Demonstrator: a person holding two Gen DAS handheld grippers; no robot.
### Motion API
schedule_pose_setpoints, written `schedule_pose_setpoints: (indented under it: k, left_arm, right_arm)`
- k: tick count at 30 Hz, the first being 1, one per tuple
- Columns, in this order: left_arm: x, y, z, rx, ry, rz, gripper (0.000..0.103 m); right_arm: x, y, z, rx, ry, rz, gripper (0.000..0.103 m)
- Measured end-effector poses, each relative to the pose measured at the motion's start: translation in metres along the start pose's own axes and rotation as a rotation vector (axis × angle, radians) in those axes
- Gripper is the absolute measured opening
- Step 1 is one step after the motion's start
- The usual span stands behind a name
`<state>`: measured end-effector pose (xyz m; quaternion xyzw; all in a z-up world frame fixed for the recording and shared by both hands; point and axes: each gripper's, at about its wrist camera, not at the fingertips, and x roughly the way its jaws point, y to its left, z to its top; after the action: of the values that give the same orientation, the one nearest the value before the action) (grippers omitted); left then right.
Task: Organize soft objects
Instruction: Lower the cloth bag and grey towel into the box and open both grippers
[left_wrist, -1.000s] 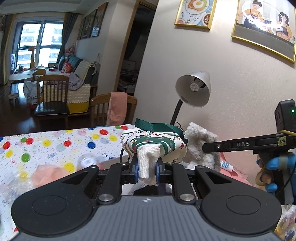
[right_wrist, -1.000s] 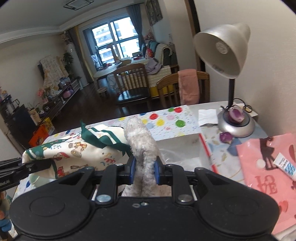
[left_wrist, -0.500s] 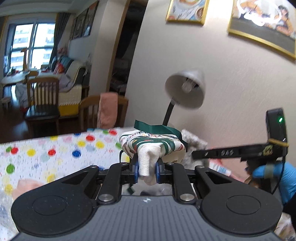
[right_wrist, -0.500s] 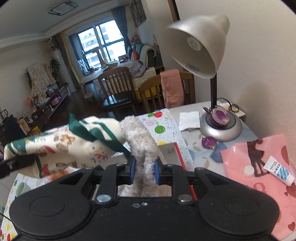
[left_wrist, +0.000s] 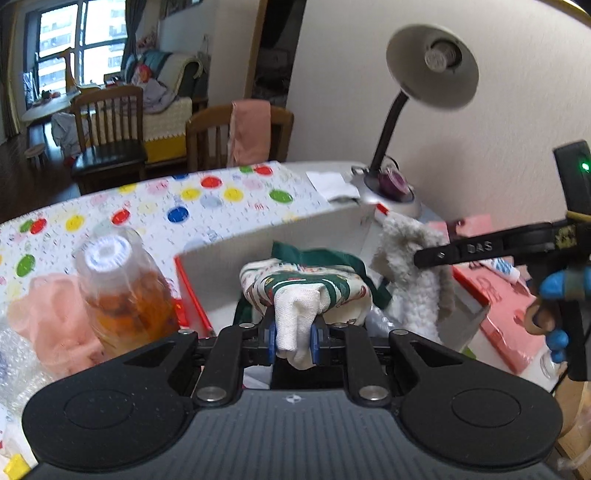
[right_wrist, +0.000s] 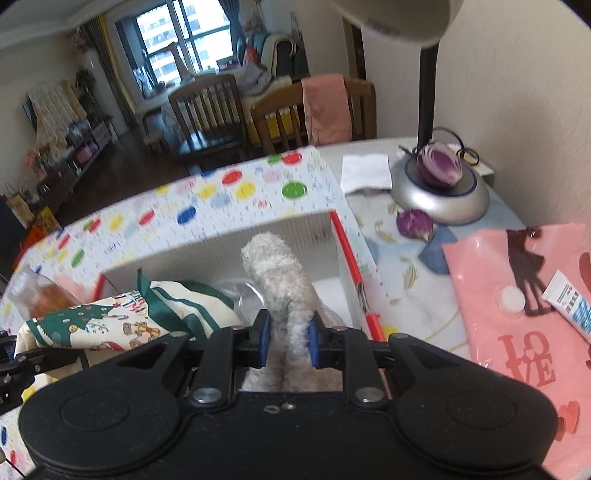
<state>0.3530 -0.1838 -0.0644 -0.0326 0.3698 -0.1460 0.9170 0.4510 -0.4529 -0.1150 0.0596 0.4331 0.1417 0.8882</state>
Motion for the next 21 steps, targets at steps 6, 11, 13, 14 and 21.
schedule_pose_setpoints:
  k: [6,11,13,14,21]
  left_arm:
    - [0.013,-0.015,-0.009,0.063,0.060,-0.004,0.016]
    - [0.022,-0.020,-0.015,0.082,0.111,-0.012,0.016]
    - [0.023,-0.021,-0.017,0.088,0.126,-0.014,0.017]
    - [0.024,-0.021,-0.018,0.091,0.133,-0.014,0.018]
    - [0.019,-0.020,-0.021,0.097,0.157,-0.029,0.024]
  right_arm:
    - [0.014,0.000,-0.005,-0.002,0.025,-0.013,0.024]
    - [0.021,0.004,-0.007,-0.017,0.039,-0.028,0.026]
    - [0.023,0.005,-0.008,-0.020,0.047,-0.029,0.027]
    - [0.023,0.005,-0.008,-0.021,0.048,-0.032,0.028]
    - [0.019,0.006,-0.009,-0.007,0.054,-0.040,0.044]
